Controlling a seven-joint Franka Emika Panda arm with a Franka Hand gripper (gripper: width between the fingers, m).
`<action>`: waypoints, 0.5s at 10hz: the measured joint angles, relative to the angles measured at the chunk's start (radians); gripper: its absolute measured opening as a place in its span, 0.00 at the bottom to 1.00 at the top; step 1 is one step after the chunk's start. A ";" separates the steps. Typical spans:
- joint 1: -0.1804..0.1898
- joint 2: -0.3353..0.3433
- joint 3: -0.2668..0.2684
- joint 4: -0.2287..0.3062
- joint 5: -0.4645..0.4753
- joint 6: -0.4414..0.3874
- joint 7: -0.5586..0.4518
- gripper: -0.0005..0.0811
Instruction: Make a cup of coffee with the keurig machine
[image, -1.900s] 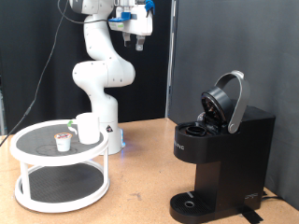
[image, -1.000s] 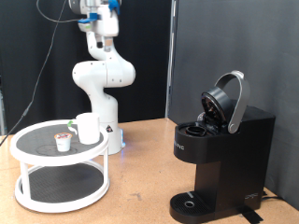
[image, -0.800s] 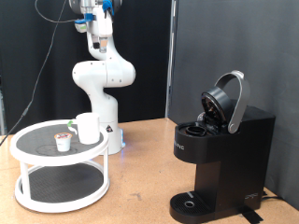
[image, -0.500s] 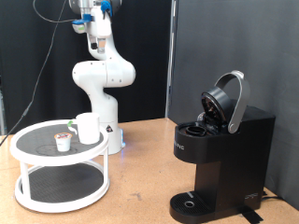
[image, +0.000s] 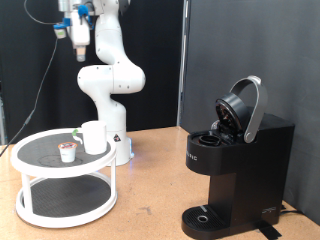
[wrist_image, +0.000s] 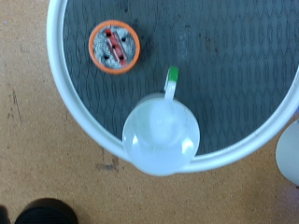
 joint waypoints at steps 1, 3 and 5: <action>-0.003 0.004 -0.018 0.000 -0.002 0.013 -0.012 0.91; -0.004 0.015 -0.038 0.003 -0.002 0.016 -0.015 0.91; -0.003 0.015 -0.038 0.001 -0.002 0.014 -0.023 0.91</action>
